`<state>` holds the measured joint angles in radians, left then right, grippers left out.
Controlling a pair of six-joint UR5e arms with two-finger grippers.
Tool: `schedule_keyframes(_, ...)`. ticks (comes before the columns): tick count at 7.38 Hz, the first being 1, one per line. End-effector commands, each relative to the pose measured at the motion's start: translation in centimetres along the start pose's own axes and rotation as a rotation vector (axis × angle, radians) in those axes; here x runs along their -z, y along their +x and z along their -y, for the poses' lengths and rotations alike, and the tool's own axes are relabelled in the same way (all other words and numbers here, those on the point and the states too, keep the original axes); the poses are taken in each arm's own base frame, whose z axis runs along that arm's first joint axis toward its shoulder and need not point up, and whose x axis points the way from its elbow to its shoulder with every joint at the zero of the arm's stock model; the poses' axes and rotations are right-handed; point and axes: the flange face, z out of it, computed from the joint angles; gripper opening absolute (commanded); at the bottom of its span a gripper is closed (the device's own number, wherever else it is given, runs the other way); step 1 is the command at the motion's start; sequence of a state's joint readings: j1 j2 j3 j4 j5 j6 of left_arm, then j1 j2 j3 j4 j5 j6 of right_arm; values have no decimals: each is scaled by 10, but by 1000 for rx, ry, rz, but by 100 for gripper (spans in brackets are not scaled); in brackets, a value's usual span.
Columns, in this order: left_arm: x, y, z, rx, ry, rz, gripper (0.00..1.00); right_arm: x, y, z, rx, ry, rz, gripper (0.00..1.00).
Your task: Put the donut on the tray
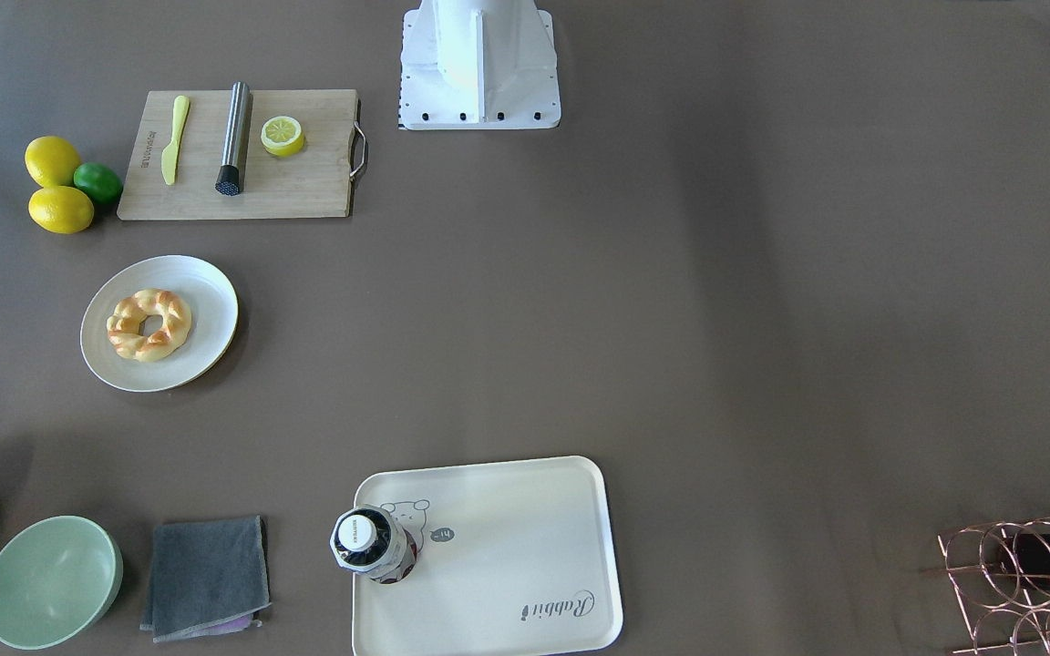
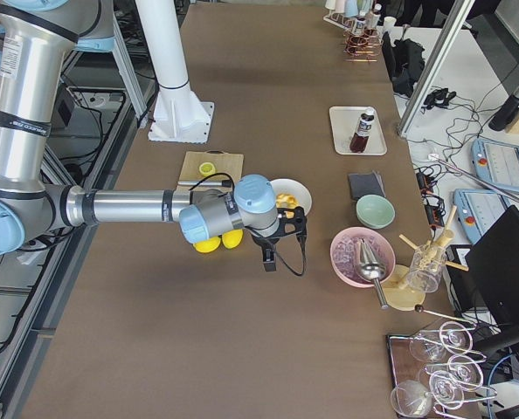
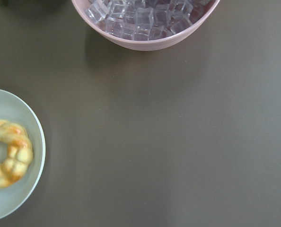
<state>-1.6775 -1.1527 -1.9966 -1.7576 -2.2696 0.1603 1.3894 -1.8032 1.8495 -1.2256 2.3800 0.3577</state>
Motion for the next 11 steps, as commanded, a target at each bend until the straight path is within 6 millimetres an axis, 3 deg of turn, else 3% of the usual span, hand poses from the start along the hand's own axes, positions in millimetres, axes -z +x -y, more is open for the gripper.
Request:
schedule_keyframes(1, -3, -3, -1, 7, -4, 1, 97, -63, -90, 28, -90, -66, -35, 99)
schedule_keyframes(4, 0, -6, -3, 17, 2, 5, 97, -112, -134, 54, -42, -119, -28, 100)
schedule_keyframes(5, 0, -5, -2, 16, 3, 5, 97, -128, -135, 59, -29, -125, -29, 100)
schedule_keyframes(6, 1, -6, 0, 16, 6, 6, 97, -156, -119, 60, 2, -112, -13, 98)
schedule_keyframes(7, 3, -5, 2, 33, 11, 10, 97, -172, -121, 55, -5, -101, -2, 94)
schedule_keyframes(9, 3, -5, 3, 48, 13, 10, 97, -177, -146, 60, -62, -84, 2, 73)
schedule_keyframes(11, 2, -5, 3, 49, 12, 10, 97, -182, -144, 59, -62, -89, -8, 59)
